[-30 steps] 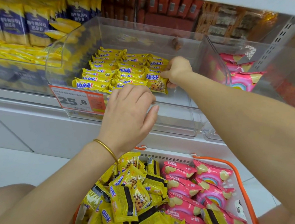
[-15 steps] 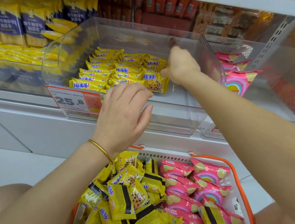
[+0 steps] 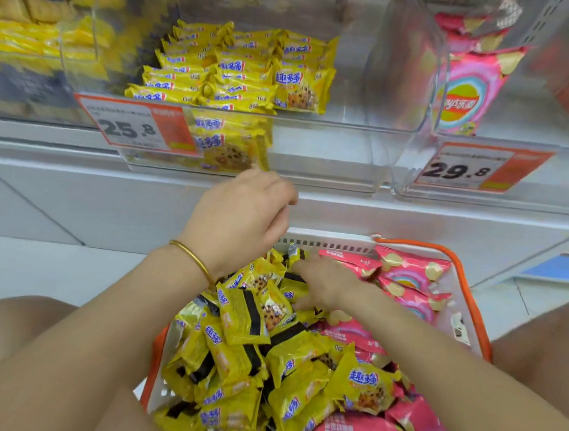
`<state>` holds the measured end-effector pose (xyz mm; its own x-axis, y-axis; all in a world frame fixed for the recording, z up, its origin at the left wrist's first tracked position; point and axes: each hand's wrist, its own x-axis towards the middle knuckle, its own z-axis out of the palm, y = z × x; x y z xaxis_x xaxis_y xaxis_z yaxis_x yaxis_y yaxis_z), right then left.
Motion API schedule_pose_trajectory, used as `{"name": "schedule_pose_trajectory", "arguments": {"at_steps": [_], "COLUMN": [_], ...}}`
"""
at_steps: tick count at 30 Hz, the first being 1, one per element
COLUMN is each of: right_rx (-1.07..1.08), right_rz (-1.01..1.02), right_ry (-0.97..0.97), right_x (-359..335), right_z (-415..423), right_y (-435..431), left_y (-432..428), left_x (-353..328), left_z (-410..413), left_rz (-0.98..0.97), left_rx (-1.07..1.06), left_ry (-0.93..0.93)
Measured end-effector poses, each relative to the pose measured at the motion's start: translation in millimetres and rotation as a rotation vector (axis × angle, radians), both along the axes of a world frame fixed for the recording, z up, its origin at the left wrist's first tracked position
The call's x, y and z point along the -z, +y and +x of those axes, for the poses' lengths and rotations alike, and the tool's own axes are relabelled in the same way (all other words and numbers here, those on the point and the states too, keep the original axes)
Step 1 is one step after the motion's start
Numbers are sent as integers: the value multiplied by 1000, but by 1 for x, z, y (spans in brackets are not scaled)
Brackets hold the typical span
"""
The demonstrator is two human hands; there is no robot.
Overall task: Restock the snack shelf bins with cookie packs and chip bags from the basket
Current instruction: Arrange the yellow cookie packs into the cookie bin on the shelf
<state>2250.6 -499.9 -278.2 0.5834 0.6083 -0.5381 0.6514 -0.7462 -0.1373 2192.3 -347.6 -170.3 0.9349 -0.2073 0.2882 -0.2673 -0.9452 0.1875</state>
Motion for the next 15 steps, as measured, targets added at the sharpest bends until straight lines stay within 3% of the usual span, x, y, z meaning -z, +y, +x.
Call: {"name": "schedule_pose_trajectory", "arguments": {"at_steps": [6, 9, 11, 13, 15], "right_rx": [-4, 228, 476, 633, 669], "right_rz": [79, 223, 422, 600, 709], "right_ry": [-138, 116, 467, 758, 862], "right_x": [7, -32, -58, -78, -91], "right_z": [-5, 13, 19, 19, 17], "right_y": [-6, -29, -47, -59, -64], "left_y": [0, -2, -7, -14, -20], "left_x": [10, 13, 12, 10, 6], "left_z": [7, 11, 11, 12, 13], "left_rz": [21, 17, -42, -166, -353], "left_rx": [15, 42, 79, 85, 73], "left_ry": [110, 269, 407, 520, 567]}}
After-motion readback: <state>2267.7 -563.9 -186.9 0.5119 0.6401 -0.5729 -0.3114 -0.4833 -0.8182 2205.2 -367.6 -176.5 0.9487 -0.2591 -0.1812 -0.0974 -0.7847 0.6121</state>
